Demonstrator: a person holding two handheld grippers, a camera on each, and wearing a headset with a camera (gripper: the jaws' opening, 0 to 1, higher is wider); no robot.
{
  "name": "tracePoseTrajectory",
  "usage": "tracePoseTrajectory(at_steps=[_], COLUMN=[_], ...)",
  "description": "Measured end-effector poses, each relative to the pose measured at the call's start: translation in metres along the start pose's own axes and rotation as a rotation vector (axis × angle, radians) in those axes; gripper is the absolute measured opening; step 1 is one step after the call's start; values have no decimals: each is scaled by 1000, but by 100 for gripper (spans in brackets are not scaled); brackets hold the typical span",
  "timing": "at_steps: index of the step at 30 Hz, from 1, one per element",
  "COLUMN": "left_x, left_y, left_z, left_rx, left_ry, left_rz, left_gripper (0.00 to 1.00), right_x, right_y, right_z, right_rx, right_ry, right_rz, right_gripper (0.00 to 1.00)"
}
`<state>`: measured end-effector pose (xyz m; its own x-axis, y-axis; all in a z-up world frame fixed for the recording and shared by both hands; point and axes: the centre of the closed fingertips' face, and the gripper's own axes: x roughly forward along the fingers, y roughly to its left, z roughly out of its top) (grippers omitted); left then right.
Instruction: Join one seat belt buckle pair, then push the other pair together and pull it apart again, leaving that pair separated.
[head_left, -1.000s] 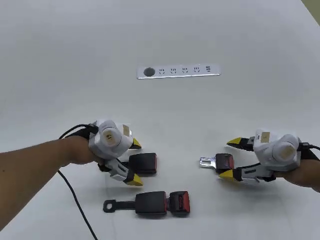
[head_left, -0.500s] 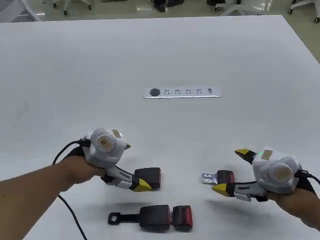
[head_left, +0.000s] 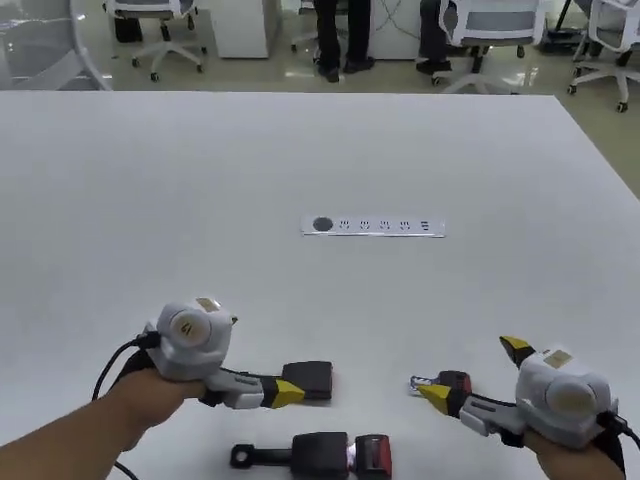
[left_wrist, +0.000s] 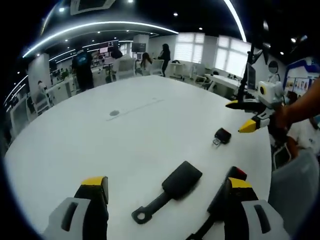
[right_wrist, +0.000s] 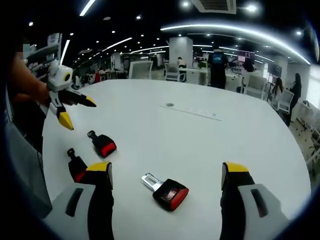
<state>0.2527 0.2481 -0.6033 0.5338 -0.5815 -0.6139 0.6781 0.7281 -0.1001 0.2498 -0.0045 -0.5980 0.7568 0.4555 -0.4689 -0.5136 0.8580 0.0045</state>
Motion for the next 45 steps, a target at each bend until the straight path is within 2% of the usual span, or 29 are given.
tracePoseTrajectory(at_steps=[3,6,10,12,14,16,21,26,28,29,32,37,40,45], left_x=[-8,-18,-34,-46,-55,-64,-87,-106,-111,-116,-124,-132,-136,-136], left_y=[6,7,5,0,0,-5,3,-9,-16,-15,-15,-30,-29,-32], left_z=[-4,-5,-5,-5,-8,-11,-23,-32,-37,-38,-38,-40,-44,-45], left_rx=[-40,-42,-76,-98,-106,-112,-150,-149,-121,-128,-152,-149,-160,-139], left_ry=[-23,-49,-91,-109,-126,-133,-168,-183,-170,-178,-203,-208,-214,-207], left_rz=[18,30,49,66,72,79,103,116,116,115,124,120,122,110], left_gripper=[100,100,100,100,100,100,100,100,100,100,100,100,100,100], right_x=[-6,-17,-28,-33,-36,-39,-48,-63,-71,-76,-86,-100,-104,-110], right_y=[2,7,14,20,25,29,36,47,51,54,58,65,66,68], right_z=[3,9,14,17,17,15,18,18,18,17,14,2,-5,-11], right_rx=[17,30,48,66,66,60,61,47,45,44,34,27,34,25], right_ry=[-19,-38,-60,-80,-88,-90,-112,-130,-132,-131,-137,-120,-116,-99], right_rz=[-22,-44,-58,-69,-73,-76,-84,-85,-90,-90,-87,-87,-89,-93], right_gripper=[91,93,94,96,97,97,98,98,99,99,100,100,100,100])
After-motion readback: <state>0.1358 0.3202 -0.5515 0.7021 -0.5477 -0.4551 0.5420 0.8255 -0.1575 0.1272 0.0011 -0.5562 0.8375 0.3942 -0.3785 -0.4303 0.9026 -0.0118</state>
